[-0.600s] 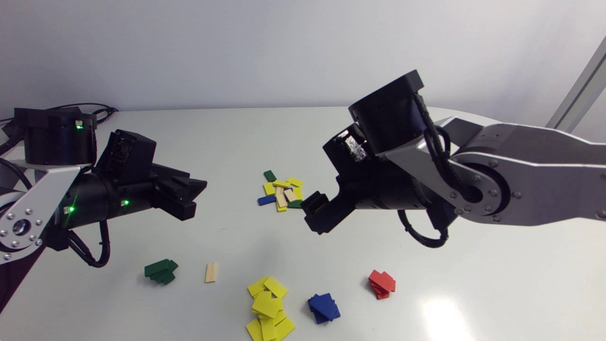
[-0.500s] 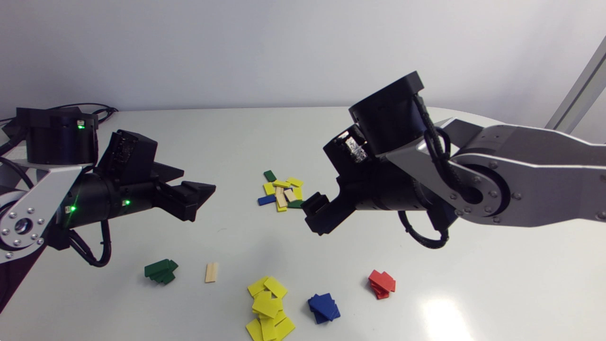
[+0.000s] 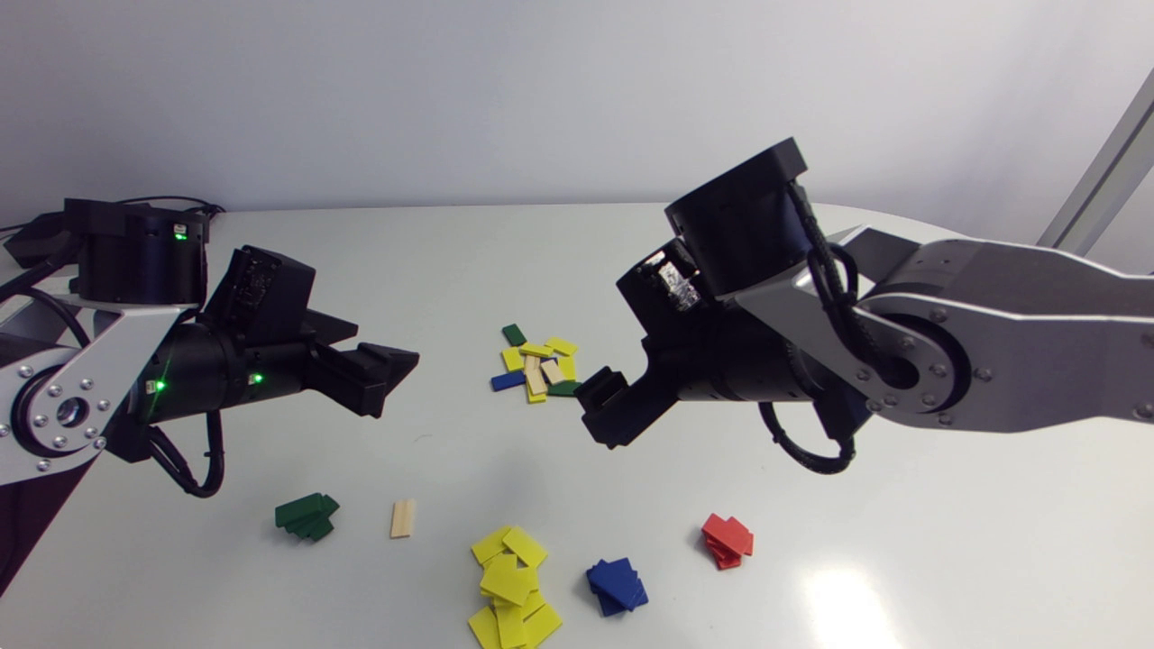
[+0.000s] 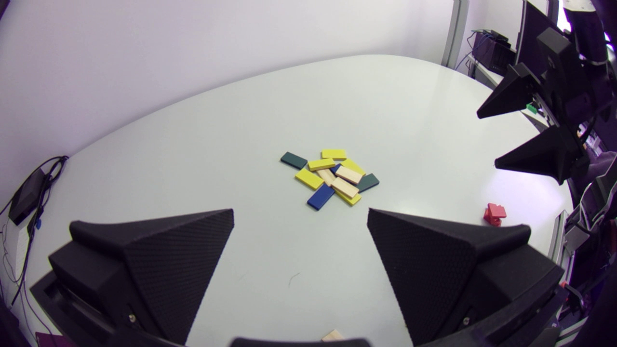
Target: Take domino bricks one by one from the mixed stack on the table and place each onto the existing stack of the same color.
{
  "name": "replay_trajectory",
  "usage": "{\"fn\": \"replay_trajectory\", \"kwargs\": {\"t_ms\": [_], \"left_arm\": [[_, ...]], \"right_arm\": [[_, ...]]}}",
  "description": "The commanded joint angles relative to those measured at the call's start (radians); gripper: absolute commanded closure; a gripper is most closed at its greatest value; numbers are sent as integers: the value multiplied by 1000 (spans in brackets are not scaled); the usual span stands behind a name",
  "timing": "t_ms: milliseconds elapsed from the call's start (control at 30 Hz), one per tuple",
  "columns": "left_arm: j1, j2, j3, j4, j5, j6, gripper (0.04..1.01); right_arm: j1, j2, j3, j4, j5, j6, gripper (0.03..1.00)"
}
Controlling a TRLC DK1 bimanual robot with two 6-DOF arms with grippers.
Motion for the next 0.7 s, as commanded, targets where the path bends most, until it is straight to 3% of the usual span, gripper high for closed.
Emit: {"fn": "replay_trajectory", "kwargs": {"t_ms": [0, 200, 400, 667], "left_arm": [[0, 26, 34, 19, 6, 1, 52], [35, 93, 77, 45, 40, 32, 52], [72, 204, 146, 53, 131, 102, 52], [70, 349, 224, 48, 256, 243, 54]], "right_arm": [[-5, 1, -30, 16, 1, 9, 62], [-14, 12, -33, 22, -2, 9, 62], [-16, 27, -34, 27, -14, 9, 62], [-20, 63, -33, 44, -52, 4, 62]]}}
